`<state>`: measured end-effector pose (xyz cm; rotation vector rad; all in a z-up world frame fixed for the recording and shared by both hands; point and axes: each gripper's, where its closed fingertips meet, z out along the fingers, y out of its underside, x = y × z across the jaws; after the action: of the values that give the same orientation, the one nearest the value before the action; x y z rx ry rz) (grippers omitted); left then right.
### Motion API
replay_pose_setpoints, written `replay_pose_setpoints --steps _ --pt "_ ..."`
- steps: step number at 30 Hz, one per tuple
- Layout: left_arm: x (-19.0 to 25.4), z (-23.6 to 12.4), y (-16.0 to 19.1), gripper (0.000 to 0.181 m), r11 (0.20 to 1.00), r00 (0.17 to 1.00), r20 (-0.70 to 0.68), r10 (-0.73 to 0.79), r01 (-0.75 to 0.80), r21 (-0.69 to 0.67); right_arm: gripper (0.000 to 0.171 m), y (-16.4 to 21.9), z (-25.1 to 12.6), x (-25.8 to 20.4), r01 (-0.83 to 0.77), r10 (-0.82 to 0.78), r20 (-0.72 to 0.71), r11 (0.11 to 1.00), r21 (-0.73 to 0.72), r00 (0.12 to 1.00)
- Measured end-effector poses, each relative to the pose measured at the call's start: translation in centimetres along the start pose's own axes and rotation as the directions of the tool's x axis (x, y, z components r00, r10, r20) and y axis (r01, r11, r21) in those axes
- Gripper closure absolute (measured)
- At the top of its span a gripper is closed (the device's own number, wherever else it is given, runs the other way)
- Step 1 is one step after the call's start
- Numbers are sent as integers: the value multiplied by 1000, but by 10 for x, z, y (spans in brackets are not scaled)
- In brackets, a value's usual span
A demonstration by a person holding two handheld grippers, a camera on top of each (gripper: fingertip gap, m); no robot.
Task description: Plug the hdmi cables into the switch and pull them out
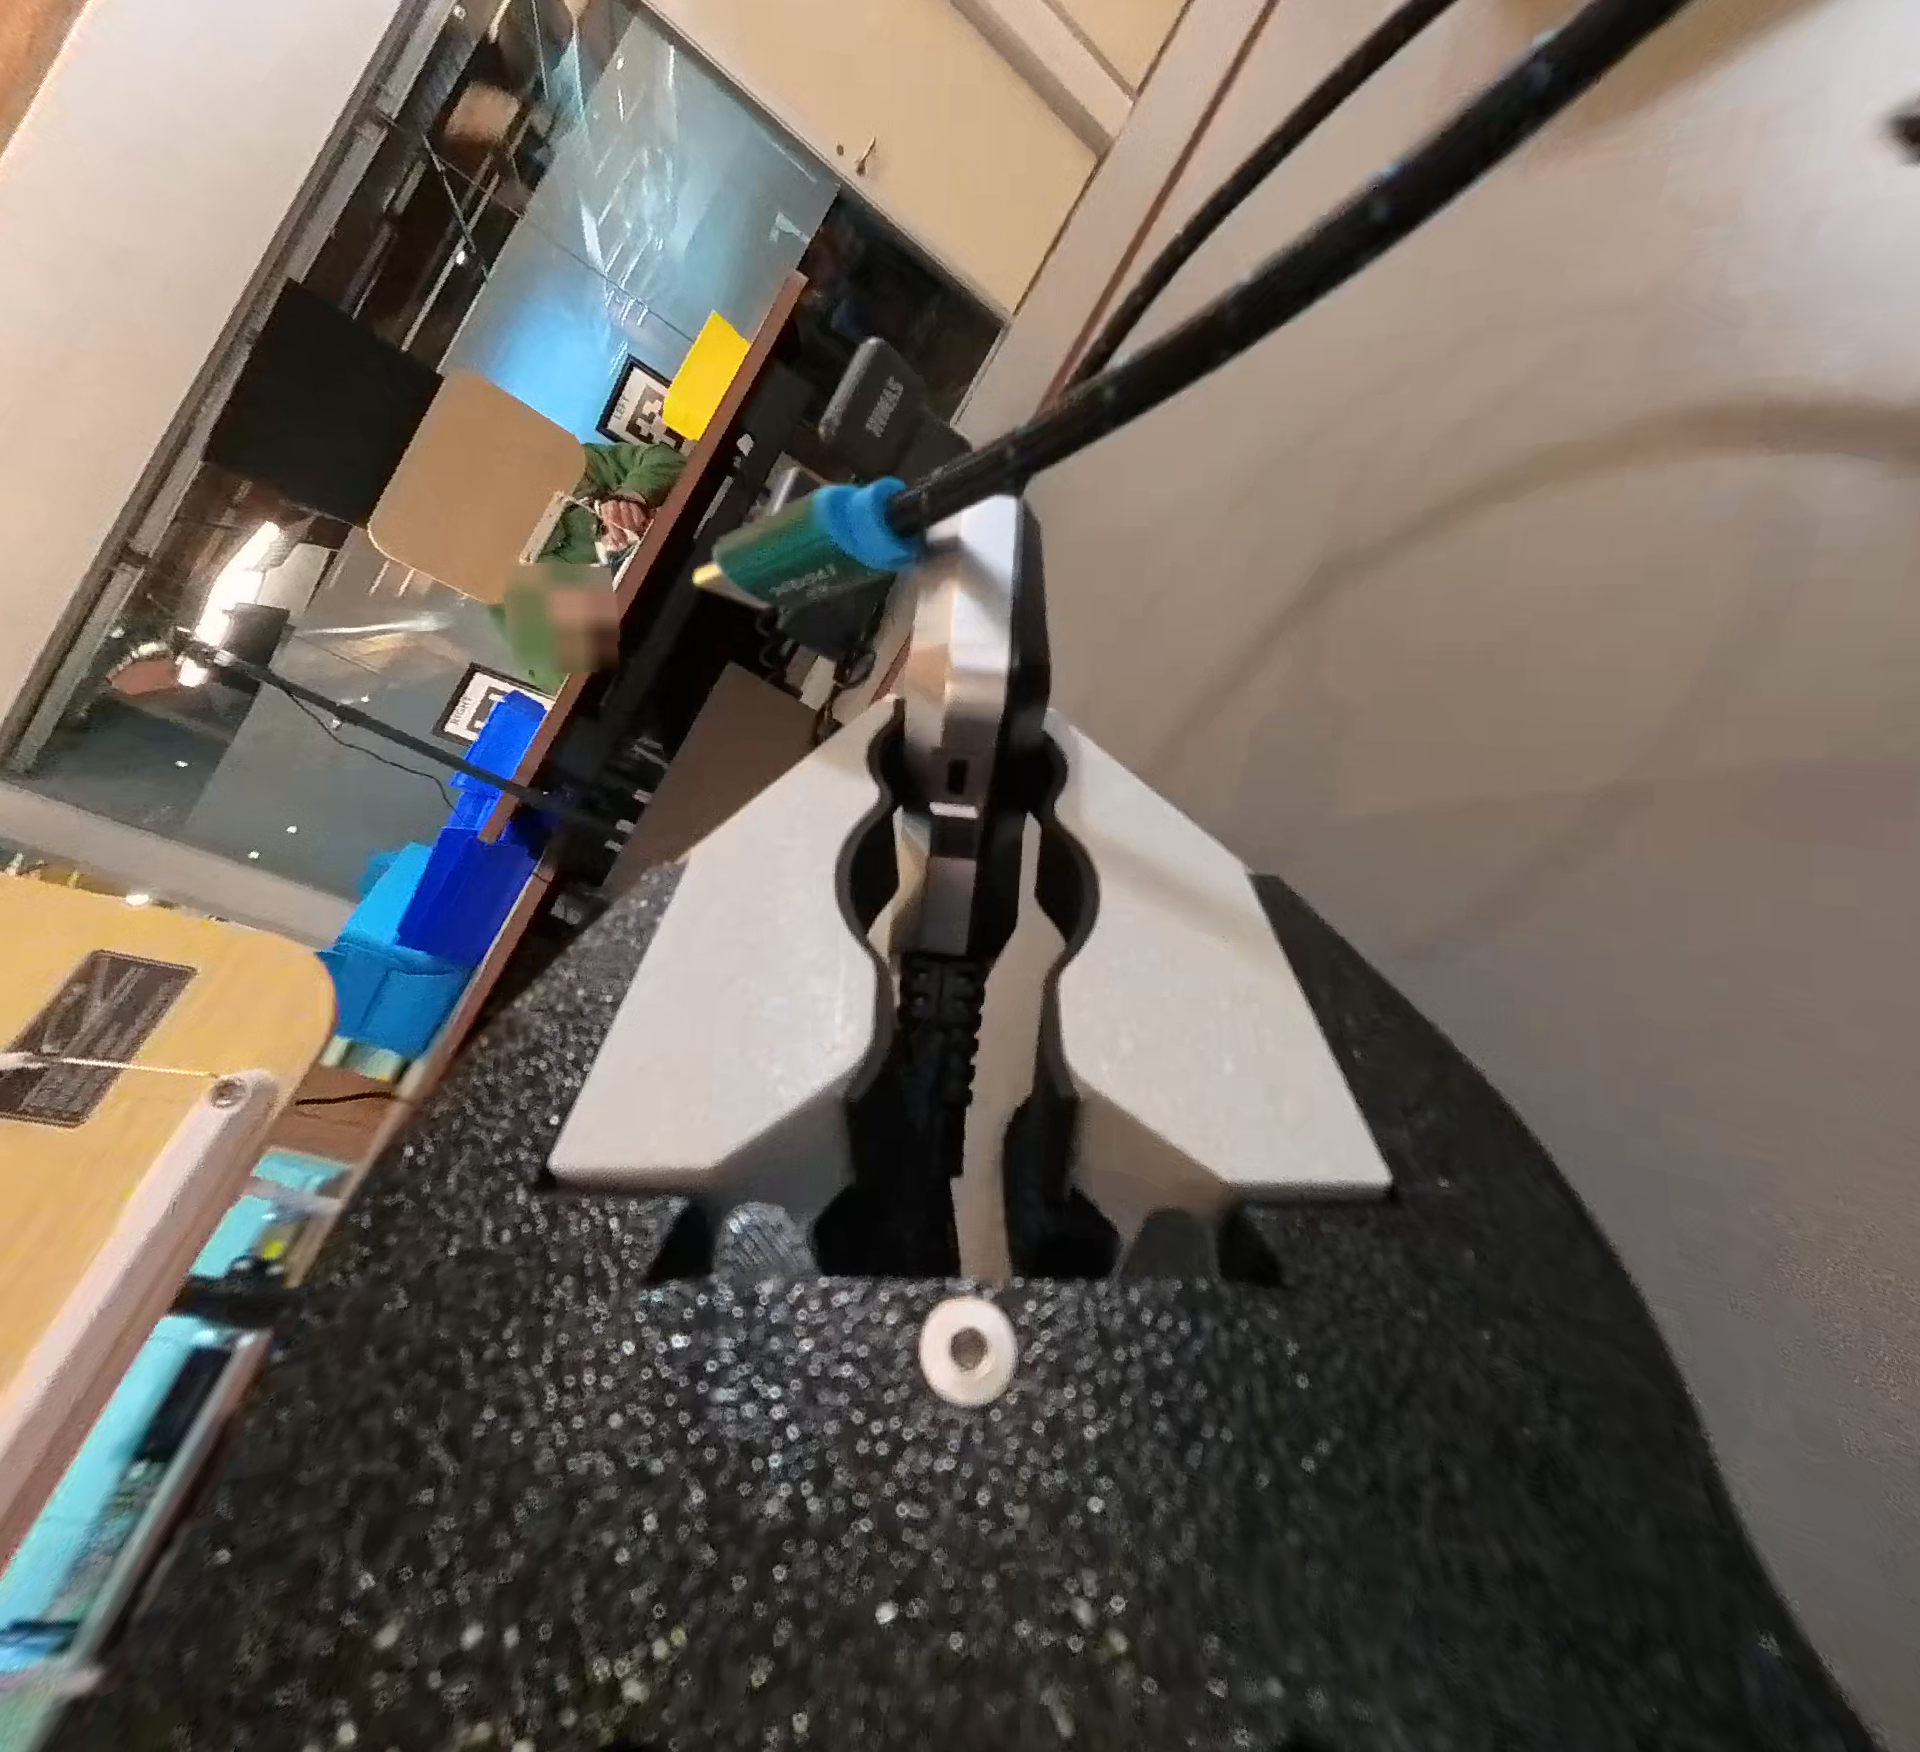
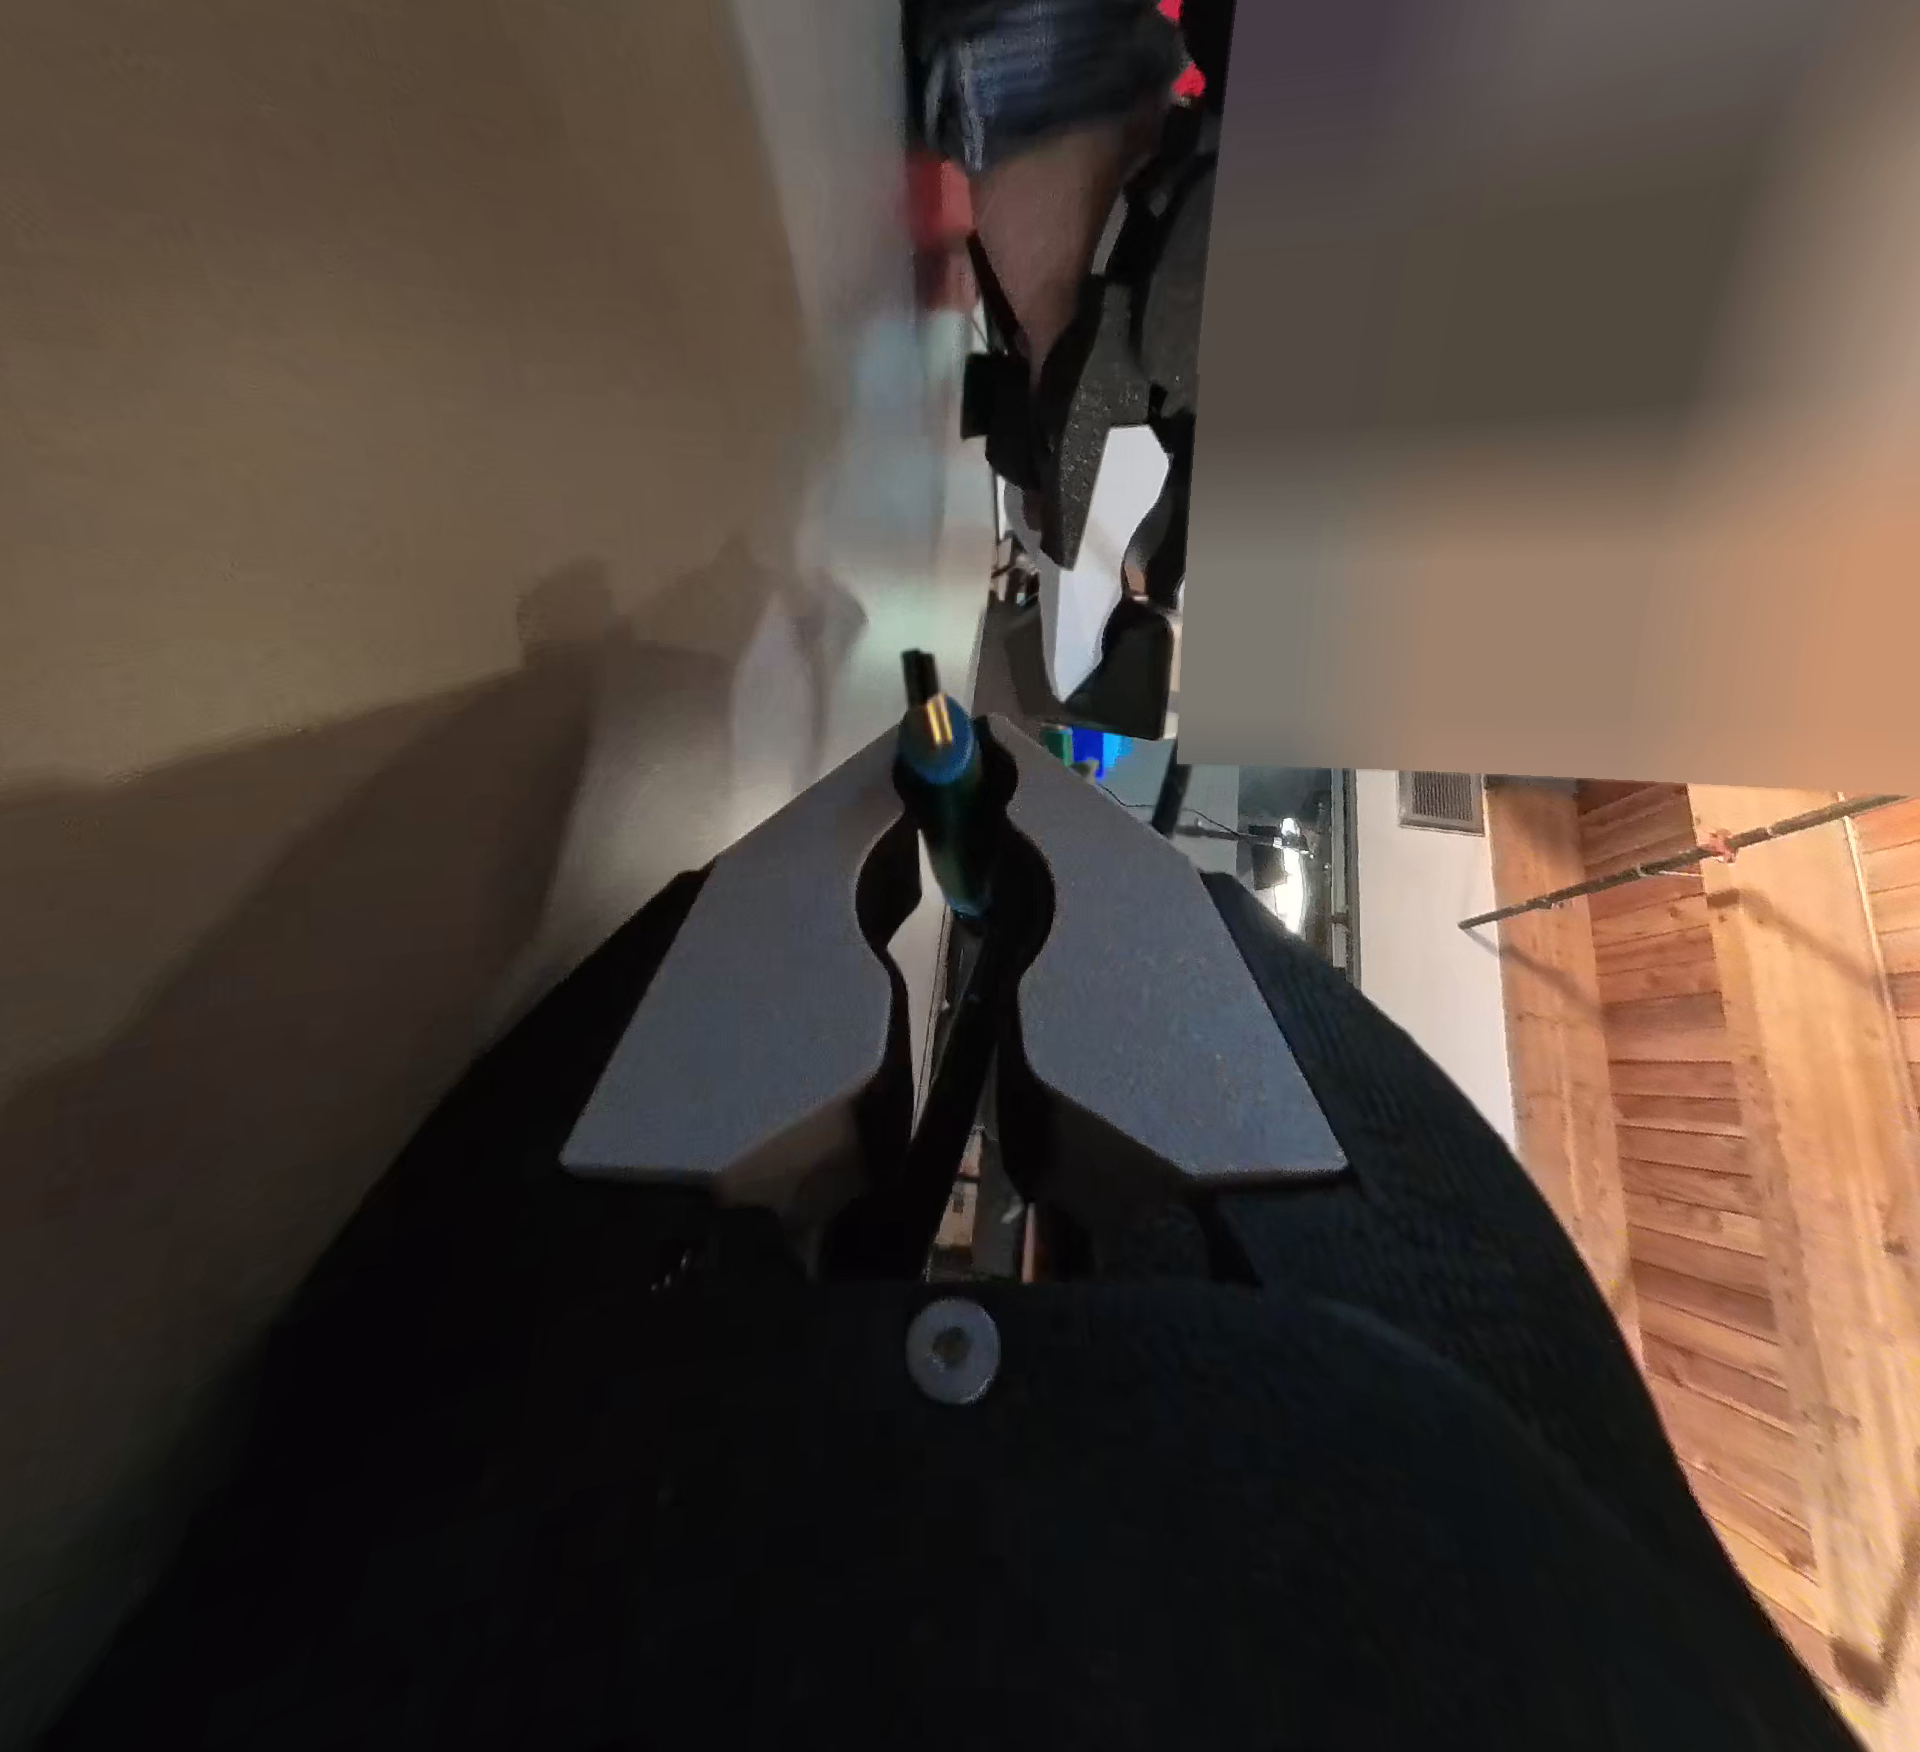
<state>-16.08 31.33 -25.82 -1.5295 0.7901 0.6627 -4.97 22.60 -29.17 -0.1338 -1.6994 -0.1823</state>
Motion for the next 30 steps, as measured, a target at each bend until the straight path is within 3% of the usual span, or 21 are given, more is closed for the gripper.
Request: replay_pose_setpoints --steps 2,5,10,16,18,22,30 --pt "-2 -1 -6 162 997 998 -21 -57 58 45 166 -4 -4 1 10 -10 -8 1000 -14 1000" --pt "6 -3 -13 162 997 999 -28 26 -24 73 163 1 -7 4 25 -28 -31 997 -77 999" --pt "18 -4 -16 162 994 995 -75 72 -66 89 119 16 -18 19 -47 35 -75 985 -168 997" --pt "36 -8 -23 162 984 978 -168 121 -95 154 101 15 -45 54 -219 211 -66 959 -179 975" --pt "48 -9 -23 162 977 961 -222 163 -127 169 99 22 -54 58 -348 351 -21 916 -201 936" --pt "63 -13 -27 162 960 935 -259 242 -191 205 83 25 -73 54 -601 642 103 753 -268 759" --pt "64 -12 -23 162 970 934 -291 208 -158 184 77 22 -76 33 -660 733 151 668 -343 663"
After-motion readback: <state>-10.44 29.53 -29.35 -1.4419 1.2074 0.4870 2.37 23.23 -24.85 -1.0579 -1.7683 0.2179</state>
